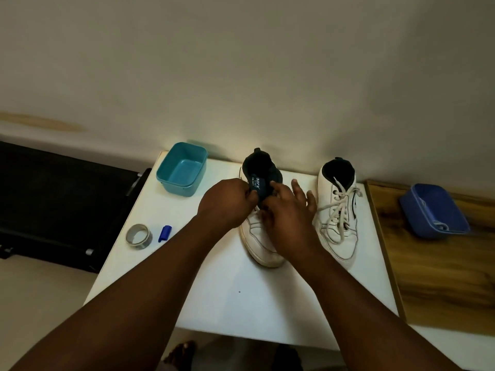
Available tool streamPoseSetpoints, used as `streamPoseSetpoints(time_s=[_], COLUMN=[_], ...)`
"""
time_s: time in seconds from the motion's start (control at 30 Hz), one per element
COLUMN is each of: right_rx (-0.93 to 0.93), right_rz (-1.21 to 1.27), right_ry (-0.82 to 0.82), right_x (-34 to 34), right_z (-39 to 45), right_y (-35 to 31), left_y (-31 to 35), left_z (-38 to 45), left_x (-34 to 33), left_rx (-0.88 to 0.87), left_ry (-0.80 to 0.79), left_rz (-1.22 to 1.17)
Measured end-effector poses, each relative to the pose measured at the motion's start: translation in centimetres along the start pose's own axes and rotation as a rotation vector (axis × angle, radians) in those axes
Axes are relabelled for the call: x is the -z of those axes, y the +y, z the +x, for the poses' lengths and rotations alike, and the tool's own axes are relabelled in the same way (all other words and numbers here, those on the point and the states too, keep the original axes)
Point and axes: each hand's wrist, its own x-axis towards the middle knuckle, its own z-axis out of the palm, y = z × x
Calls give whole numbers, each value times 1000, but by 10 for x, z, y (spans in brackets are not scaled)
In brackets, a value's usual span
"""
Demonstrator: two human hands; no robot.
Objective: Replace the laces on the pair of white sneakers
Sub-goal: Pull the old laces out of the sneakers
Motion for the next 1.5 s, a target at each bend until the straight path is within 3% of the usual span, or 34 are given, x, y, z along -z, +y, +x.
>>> streamPoseSetpoints(time_s=[0.13,0.2,0.3,0.4,0.53,0.6,0.67,0.77,0.8,0.97,1.07,1.13,1.23,1.33,1.5], right_rx=[-75,-157,-60,50,40,-58,-289,-532,-503,1,-11,-63,-340,-522,-49], right_rz=[39,34,111,38,-15,-19,53,163,117,-14,-19,-46,47,141,37], right_ry=[250,300,194,34,82,230,400,414,372,114,88,186,393,390,229], right_x=[18,27,18,-3,-1,9,22,29,25,-7,-7,2,22,22,4], right_z=[4,5,1,-1,2,1,-1,-5,-6,-5,0,2,1,-5,-3], right_y=[26,39,27,7,10,19,36,48,43,-1,-1,11,34,43,13], left_y=[-1,-1,-1,-2,-2,-2,-1,-1,-1,-2,-5,-6,-5,-2,-3], left_z=[1,2,1,1,1,2,3,3,3,3,3,3,3,2,3], left_x=[3,4,2,2,3,3,3,4,4,5,7,9,11,9,9], left_rx=[6,11,3,-7,-3,13,32,36,35,8,7,19,30,41,27], left_ry=[4,-5,-13,-8,-5,9,17,5,3,-17,-21,-21,-34,-46,-43], left_rz=[36,26,1,7,37,50,65,54,45,31,21,32,20,-1,-17])
